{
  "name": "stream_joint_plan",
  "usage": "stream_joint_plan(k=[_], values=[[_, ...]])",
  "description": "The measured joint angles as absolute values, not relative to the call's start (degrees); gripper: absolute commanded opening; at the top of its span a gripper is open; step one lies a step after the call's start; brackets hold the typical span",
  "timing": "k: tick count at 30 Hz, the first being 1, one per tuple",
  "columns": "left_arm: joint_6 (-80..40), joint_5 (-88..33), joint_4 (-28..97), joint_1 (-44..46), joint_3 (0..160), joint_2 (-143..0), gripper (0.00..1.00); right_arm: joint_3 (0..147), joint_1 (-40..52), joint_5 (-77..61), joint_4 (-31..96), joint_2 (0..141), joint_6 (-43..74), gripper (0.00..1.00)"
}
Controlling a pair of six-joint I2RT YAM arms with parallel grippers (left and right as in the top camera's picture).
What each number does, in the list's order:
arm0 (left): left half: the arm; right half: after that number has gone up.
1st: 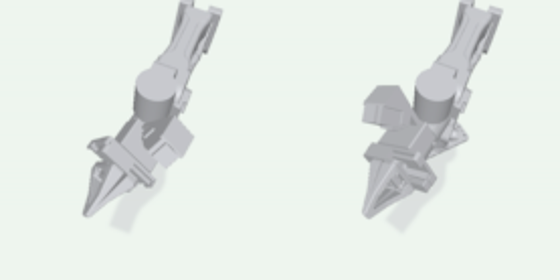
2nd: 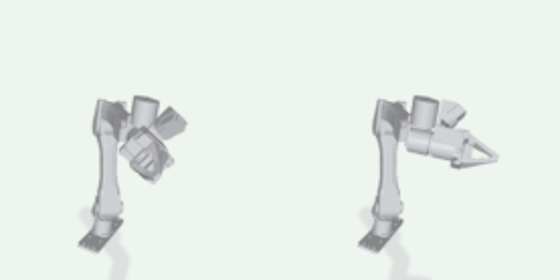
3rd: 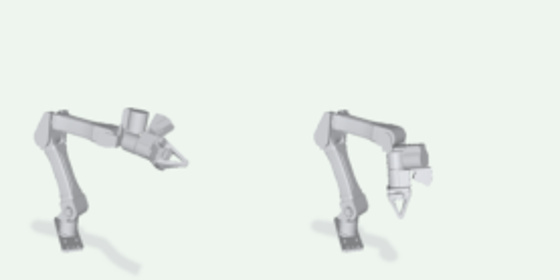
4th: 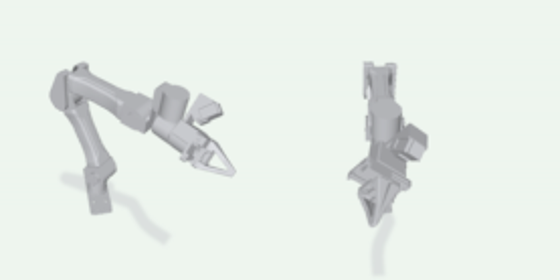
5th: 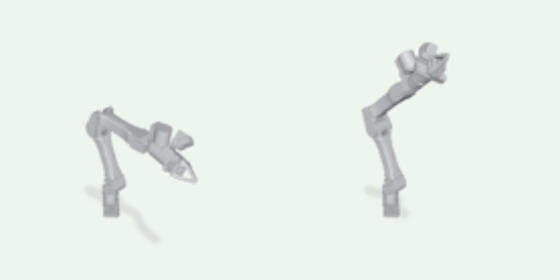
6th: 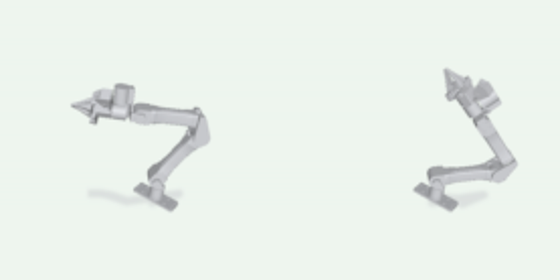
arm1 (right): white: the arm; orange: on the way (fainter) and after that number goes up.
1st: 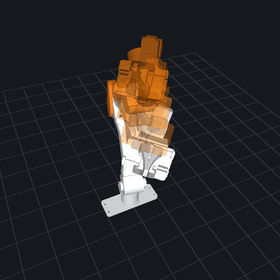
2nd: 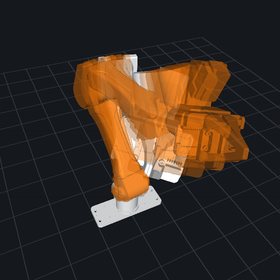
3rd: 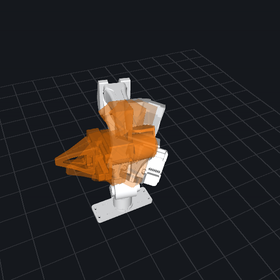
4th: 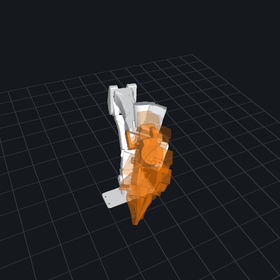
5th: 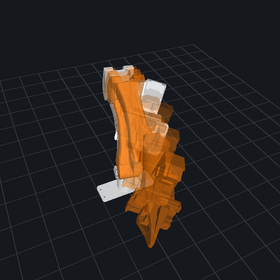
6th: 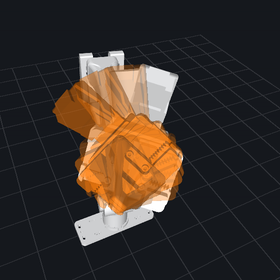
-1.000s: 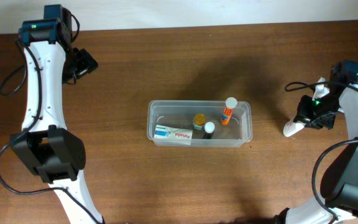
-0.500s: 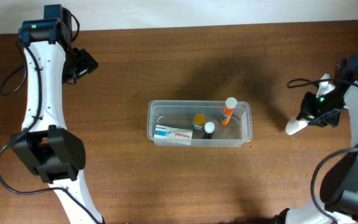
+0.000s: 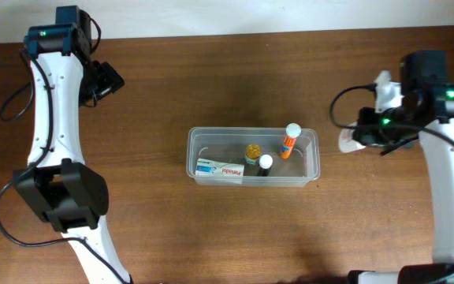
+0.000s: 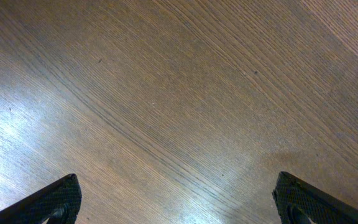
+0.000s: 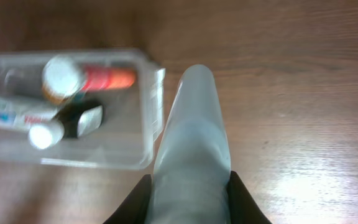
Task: Pack container
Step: 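Lift the squeeze bottle and carry it over the container, then lower the squeeze bottle upright into the container beside the tube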
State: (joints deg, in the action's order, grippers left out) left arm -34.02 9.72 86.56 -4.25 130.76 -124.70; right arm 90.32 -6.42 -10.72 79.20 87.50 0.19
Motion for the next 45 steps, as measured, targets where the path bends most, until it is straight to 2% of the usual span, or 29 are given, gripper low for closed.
stream_joint_plan(k=[16, 23, 36, 45], values=[[-34.0, 9.7, 86.6, -4.3, 130.8, -124.7, 1.00, 90.3, 5.3, -10.7, 81.6, 87.3, 1.5, 0.17], [-34.0, 9.7, 86.6, -4.3, 130.8, -124.7, 0.99, 88.3, 9.2, -10.0, 78.1, 87.3, 2.8, 0.17], [-34.0, 9.7, 86.6, -4.3, 130.8, -124.7, 0.99, 79.9, 10.7, -9.8, 71.1, 87.3, 4.7, 0.17], [-34.0, 9.7, 86.6, -4.3, 130.8, -124.7, 0.99, 79.6, 11.0, -9.4, 70.1, 90.1, 4.8, 0.17]])
